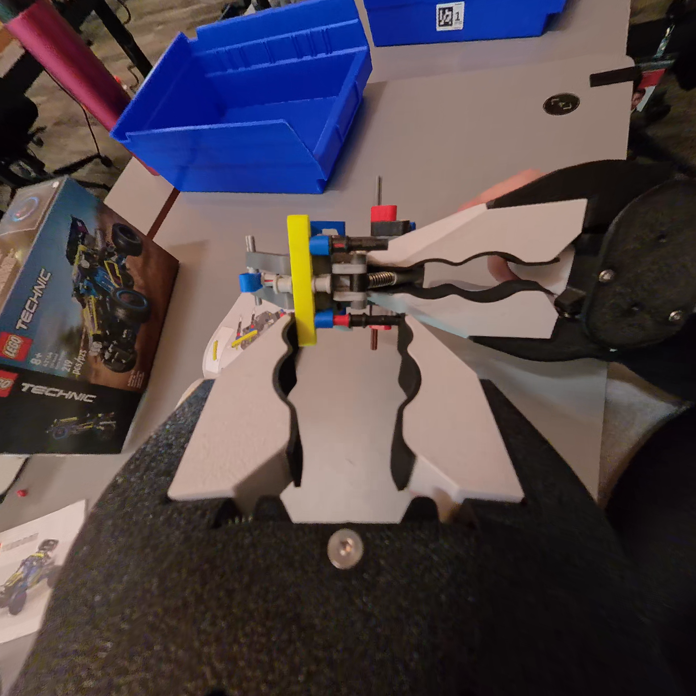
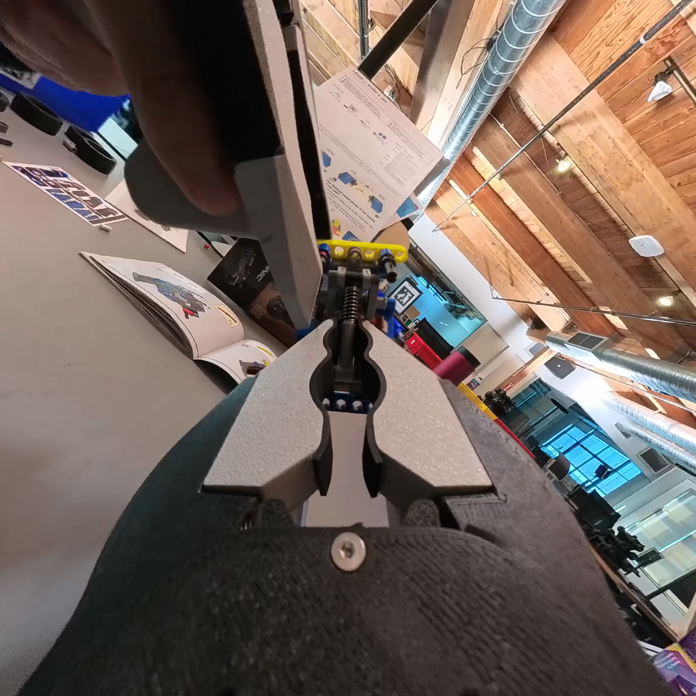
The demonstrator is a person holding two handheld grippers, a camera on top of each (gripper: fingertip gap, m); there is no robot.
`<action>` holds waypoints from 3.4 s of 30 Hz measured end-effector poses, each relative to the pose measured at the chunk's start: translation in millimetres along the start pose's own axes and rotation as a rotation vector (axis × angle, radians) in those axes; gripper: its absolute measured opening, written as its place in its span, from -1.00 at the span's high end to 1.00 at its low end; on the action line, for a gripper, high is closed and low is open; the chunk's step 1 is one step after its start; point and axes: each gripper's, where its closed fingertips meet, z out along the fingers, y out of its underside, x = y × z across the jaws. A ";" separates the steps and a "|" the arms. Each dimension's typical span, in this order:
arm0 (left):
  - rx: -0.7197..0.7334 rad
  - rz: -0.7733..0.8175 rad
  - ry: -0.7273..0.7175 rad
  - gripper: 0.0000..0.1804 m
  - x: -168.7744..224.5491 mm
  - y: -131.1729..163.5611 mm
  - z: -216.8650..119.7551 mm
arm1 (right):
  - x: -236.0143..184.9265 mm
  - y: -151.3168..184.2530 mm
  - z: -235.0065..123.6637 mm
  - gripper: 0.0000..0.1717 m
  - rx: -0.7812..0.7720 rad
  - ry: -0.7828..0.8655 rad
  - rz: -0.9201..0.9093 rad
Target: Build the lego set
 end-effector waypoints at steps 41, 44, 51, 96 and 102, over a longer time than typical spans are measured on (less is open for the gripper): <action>-0.029 0.038 -0.037 0.45 1.4 4.7 6.1 | 4.2 -4.9 -2.7 0.95 0.071 -0.015 0.183; -0.046 -0.042 0.004 0.37 5.3 4.4 5.4 | 4.7 -4.1 -2.0 0.95 0.048 0.017 0.095; -0.125 -0.129 0.049 0.37 7.7 12.6 1.0 | -0.8 -9.3 -2.4 0.95 0.054 0.026 -0.065; -0.224 -0.118 0.136 0.46 4.6 47.3 16.2 | -32.6 3.0 0.1 0.95 0.003 -0.130 -0.174; -0.263 -0.139 0.151 0.47 5.3 52.1 17.1 | -36.1 5.1 0.9 0.95 -0.011 -0.145 -0.162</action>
